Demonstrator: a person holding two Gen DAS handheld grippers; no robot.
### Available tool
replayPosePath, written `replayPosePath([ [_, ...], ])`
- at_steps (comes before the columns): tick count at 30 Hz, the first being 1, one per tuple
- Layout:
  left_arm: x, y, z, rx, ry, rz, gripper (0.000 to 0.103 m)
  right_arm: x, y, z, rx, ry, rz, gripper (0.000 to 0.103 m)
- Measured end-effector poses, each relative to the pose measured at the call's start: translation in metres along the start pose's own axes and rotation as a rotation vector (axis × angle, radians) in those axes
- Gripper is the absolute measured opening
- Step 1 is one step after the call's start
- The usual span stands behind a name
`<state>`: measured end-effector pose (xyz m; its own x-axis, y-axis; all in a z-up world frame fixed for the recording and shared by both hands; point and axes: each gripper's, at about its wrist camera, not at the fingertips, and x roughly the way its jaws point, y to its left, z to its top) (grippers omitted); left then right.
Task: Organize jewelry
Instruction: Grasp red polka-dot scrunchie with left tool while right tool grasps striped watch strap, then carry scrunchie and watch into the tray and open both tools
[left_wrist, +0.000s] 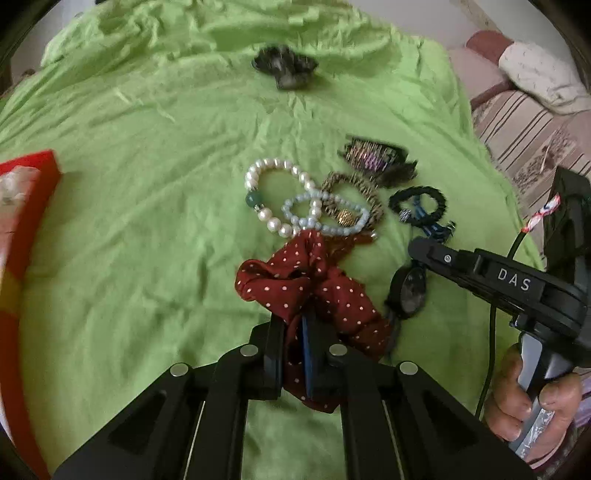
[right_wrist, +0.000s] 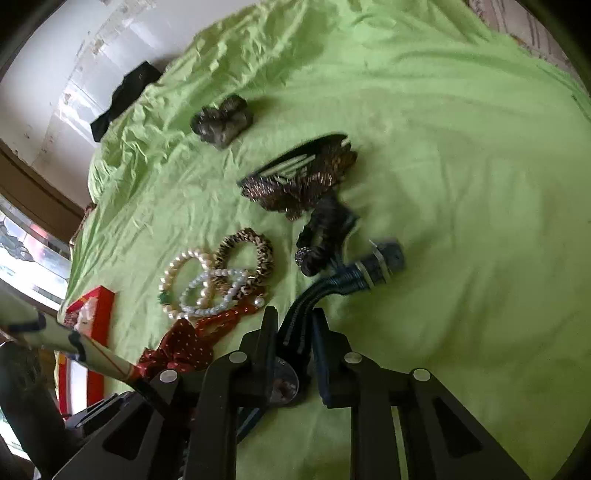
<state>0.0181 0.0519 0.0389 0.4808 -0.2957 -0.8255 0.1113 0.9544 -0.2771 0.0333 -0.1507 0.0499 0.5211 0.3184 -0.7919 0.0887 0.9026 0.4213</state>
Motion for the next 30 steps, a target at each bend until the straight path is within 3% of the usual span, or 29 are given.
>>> replayPosePath([
  [5,-0.047,0.004,-0.01,-0.032,-0.054,-0.014,0.007,-0.041,0.007,-0.01,-0.014,-0.053,0.016,0.019],
  [15,-0.137,0.018,-0.034,-0.049,-0.194,0.036,0.007,-0.112,0.037,-0.037,-0.113,-0.152,0.014,0.019],
  [23,-0.179,0.035,-0.054,-0.051,-0.264,0.088,0.007,-0.145,0.073,-0.055,-0.196,-0.185,0.034,0.019],
  [30,-0.198,0.074,-0.068,-0.11,-0.291,0.138,0.007,-0.162,0.111,-0.069,-0.28,-0.206,0.056,0.019],
])
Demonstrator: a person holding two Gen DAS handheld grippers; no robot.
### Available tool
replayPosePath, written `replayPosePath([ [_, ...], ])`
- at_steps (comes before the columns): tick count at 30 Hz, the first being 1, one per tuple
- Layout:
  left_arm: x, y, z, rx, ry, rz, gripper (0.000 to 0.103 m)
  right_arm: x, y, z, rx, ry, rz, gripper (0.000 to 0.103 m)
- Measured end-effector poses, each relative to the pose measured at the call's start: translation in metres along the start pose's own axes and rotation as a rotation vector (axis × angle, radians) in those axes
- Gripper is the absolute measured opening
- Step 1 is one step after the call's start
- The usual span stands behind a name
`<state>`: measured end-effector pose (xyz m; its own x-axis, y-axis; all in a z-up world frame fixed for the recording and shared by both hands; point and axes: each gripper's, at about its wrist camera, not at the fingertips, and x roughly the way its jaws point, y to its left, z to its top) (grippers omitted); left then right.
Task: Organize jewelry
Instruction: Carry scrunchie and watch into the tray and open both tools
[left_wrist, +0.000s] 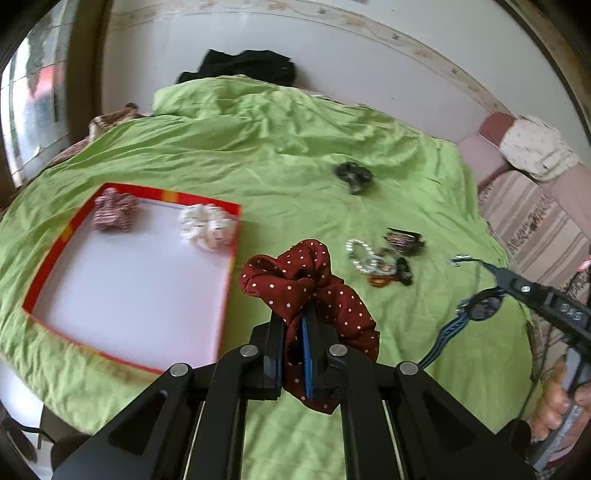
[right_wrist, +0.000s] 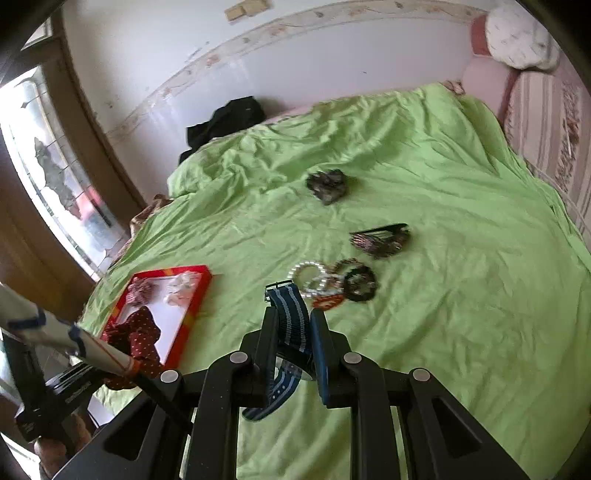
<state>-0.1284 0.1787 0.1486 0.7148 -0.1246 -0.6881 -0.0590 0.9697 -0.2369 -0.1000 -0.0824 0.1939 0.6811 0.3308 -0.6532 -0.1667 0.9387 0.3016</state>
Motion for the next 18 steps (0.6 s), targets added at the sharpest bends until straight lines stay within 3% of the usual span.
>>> replayPosePath([
  [9,-0.011,0.064,-0.004,-0.082,-0.033,0.092,0.007,0.007,0.052,0.004,-0.072,0.031,0.054,0.019],
  [18,-0.007,0.133,-0.001,-0.133,-0.051,0.215,0.008,0.042,0.14,0.004,-0.214,0.094,0.132,0.019],
])
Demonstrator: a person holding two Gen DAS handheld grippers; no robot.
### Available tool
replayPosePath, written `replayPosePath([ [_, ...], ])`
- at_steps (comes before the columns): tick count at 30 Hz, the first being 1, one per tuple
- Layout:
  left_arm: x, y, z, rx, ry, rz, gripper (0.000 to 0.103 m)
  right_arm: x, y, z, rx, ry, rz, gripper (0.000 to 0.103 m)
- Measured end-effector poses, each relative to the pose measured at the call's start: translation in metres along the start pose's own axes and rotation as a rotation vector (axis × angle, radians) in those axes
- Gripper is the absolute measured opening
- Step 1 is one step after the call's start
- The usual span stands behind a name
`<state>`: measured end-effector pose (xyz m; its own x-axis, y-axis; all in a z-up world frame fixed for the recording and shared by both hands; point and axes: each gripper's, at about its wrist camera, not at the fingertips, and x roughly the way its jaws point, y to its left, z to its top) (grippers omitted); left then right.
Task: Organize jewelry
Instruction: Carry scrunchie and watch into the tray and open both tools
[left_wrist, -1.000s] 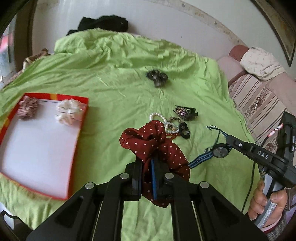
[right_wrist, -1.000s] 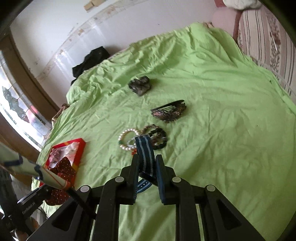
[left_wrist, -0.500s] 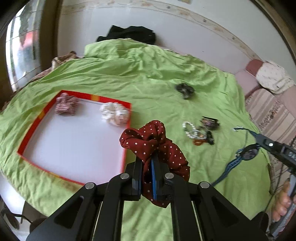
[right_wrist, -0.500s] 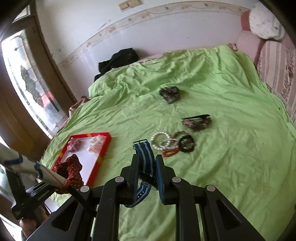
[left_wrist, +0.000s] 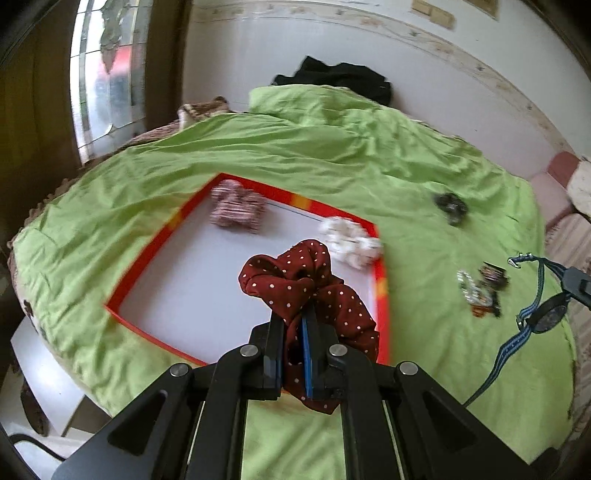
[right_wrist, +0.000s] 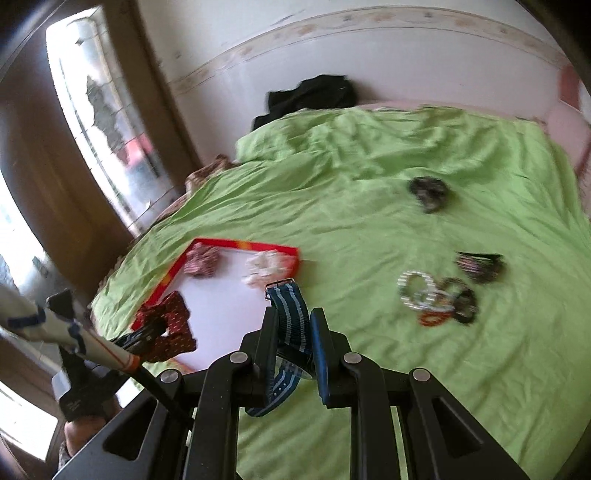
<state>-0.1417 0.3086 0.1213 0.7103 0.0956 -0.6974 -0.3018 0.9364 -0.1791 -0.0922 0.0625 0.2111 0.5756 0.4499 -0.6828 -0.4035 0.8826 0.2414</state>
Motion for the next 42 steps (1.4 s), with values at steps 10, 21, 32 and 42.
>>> replayPosePath([
  [10,0.051,0.08,0.012,-0.1,0.09,0.069,0.008,0.082,0.081,0.006,-0.069,0.096,0.091,0.019],
  [21,0.082,0.097,0.013,-0.103,0.148,0.065,0.008,0.174,0.08,-0.011,-0.075,0.242,-0.005,0.019],
  [32,0.08,0.105,0.011,-0.138,0.159,0.114,0.012,0.182,0.074,-0.016,-0.078,0.263,-0.002,0.019],
  [42,0.056,0.109,0.005,-0.186,0.123,0.132,0.025,0.174,0.064,-0.02,0.083,0.332,0.174,0.019],
])
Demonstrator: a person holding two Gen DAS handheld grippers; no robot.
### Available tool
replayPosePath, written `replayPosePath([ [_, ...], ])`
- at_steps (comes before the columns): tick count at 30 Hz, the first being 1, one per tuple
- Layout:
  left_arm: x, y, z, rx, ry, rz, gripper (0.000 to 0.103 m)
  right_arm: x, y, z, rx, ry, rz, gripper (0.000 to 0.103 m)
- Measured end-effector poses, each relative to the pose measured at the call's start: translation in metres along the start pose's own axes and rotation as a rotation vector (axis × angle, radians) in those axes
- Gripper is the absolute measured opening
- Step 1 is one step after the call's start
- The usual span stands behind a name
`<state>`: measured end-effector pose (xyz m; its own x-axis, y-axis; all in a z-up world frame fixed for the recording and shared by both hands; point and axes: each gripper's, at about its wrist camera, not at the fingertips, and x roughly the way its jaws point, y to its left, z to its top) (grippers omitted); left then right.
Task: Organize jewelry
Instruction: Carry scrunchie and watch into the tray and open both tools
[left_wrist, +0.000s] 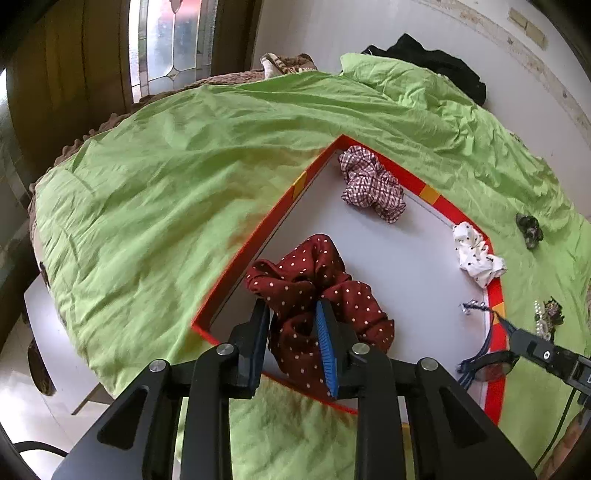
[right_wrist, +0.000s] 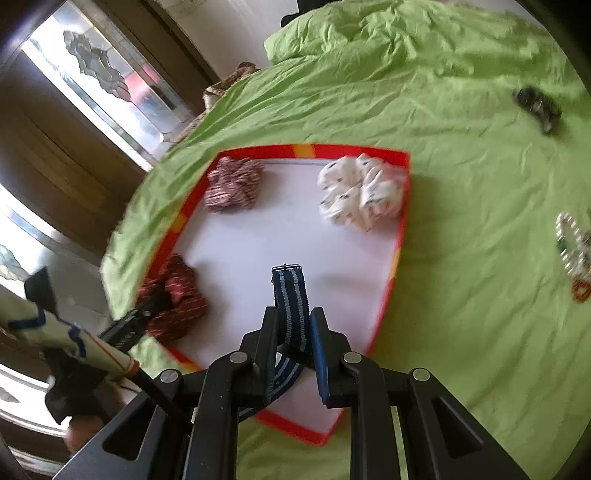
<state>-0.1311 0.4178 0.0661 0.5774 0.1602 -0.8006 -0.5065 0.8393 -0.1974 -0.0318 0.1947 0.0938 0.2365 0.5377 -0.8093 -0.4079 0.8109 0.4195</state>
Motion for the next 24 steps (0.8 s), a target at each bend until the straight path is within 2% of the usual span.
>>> replayPosePath([
  [3,-0.006,0.0,-0.001,-0.01,-0.011,-0.006,0.026,0.005,0.0,-0.002,0.021,0.032,0.044,0.019],
  [5,-0.011,-0.001,-0.002,-0.016,-0.02,-0.009,0.027,0.012,-0.001,-0.004,0.024,0.048,0.023,0.019],
  [10,-0.024,-0.001,-0.004,-0.029,-0.046,-0.007,0.034,0.014,-0.002,0.0,-0.003,0.014,-0.062,0.025],
  [12,-0.03,-0.002,-0.006,-0.034,-0.057,0.002,0.035,0.012,-0.001,0.0,-0.028,0.002,-0.089,0.038],
  [14,-0.036,-0.003,-0.006,-0.031,-0.072,0.012,0.035,0.006,-0.001,-0.002,-0.043,-0.021,-0.103,0.049],
  [19,-0.052,-0.011,-0.01,-0.008,-0.118,0.041,0.041,-0.021,0.007,-0.008,-0.107,-0.089,-0.127,0.051],
  [24,-0.062,-0.018,-0.016,0.0,-0.121,0.042,0.043,-0.051,0.0,-0.025,-0.148,-0.142,-0.18,0.054],
])
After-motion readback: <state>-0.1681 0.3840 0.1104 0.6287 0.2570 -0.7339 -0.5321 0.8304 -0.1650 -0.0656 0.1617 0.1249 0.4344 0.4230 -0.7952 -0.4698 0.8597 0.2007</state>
